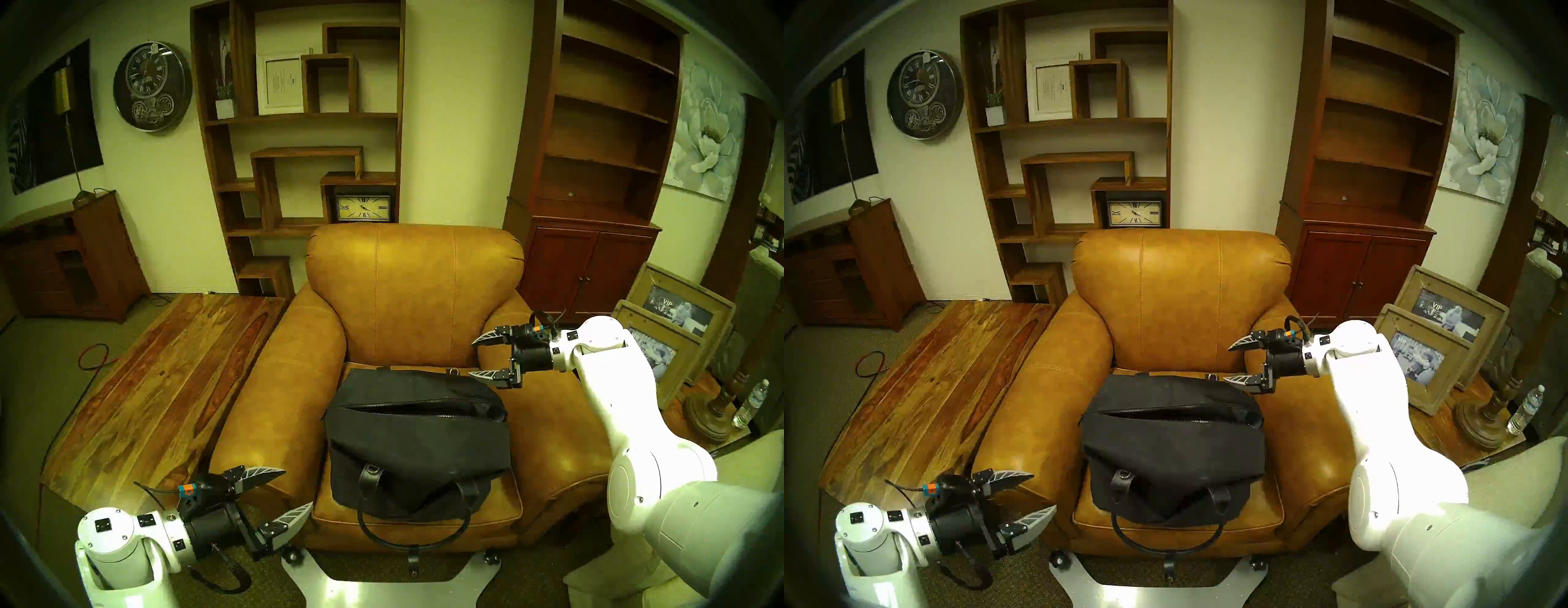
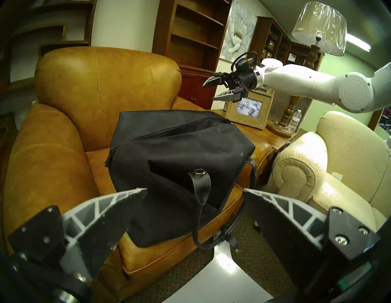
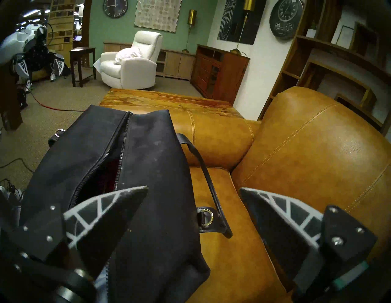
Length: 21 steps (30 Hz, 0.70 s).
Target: Open a bag with a zipper
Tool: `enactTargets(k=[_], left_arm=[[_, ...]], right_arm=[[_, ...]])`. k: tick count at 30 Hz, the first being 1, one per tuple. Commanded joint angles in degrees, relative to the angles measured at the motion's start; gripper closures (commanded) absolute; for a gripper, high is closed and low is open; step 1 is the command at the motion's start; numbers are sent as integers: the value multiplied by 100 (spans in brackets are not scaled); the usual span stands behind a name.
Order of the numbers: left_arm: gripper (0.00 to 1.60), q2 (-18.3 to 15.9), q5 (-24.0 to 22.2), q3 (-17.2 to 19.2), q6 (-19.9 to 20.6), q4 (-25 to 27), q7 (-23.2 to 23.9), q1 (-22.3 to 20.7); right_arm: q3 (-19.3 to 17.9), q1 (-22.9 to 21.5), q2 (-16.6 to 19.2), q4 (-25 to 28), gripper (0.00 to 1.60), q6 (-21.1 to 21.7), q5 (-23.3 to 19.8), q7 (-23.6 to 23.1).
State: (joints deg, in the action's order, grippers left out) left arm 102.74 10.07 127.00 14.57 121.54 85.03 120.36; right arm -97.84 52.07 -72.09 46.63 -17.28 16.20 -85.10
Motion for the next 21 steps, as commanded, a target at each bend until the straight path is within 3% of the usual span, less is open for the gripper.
enactTargets(k=[1,21], left_arm=[[0,-4,-20,-13,-8,55,-3,-2],[0,1,-18,-11,-11,65,-3,-4]], right_arm=[[-193,350,-22,504,0,-106,-265,10],[-793,1486,-266,2060,0,-338,-829,10]])
